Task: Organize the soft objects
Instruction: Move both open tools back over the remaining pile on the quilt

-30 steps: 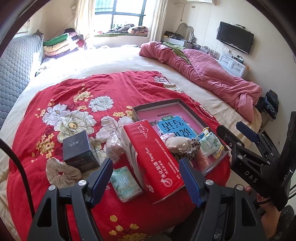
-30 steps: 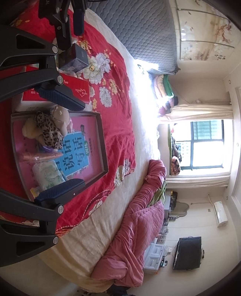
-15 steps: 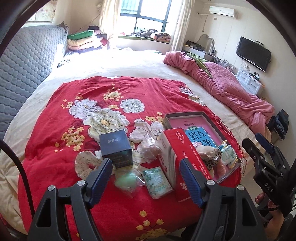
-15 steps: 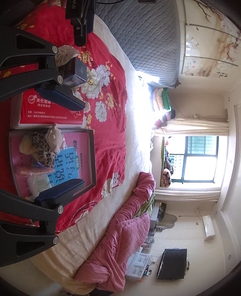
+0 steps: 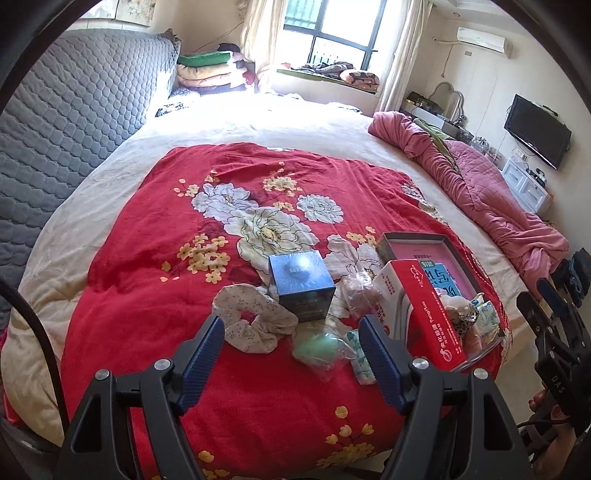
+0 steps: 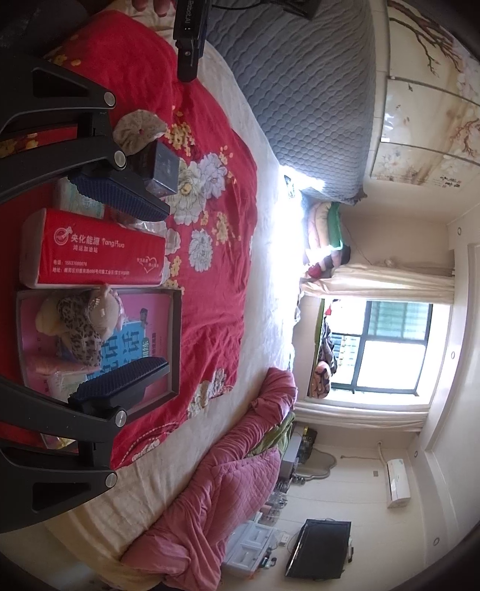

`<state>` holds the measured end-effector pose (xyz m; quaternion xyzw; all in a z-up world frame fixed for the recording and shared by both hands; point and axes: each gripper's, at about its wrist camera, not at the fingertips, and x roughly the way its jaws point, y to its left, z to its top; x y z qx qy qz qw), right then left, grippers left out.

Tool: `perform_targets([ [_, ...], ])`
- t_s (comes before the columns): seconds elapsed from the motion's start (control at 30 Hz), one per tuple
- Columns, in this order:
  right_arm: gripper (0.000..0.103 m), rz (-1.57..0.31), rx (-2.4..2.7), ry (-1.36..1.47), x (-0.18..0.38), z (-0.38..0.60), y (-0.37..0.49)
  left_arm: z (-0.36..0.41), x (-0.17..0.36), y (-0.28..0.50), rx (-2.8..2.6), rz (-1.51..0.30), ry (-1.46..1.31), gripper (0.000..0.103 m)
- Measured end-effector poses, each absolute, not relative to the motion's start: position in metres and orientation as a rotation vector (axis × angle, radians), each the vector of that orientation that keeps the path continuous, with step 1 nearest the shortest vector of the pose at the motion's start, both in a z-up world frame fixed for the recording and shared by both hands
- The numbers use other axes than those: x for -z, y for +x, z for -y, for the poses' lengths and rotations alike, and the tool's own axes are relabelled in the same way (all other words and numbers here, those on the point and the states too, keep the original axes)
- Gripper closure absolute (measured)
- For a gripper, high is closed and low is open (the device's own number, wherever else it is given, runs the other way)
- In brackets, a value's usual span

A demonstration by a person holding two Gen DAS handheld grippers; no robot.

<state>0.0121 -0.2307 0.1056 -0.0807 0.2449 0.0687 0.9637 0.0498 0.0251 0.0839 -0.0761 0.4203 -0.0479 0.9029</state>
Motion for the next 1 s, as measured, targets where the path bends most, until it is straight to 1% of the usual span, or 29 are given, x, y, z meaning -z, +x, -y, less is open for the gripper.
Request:
perform_targets([
  [0.33,0.026,-0.538,-0.219,-0.224,-0.093,0.203,0.010,-0.020,-0.055,0.050,0.120,-0.933,-0.147,0.029],
  [0.6,0.026,-0.597,-0.293,-0.316,-0.068,0.177,0.010,-0.004,-0.026,0.055,0.158,-0.992,-0.134,0.029],
  [1.0,0.026,-0.684,-0.376,-0.486,-0.019,0.142,0.009,-0.002,0.023,0.072,0.192,-1.095,-0.168,0.029],
])
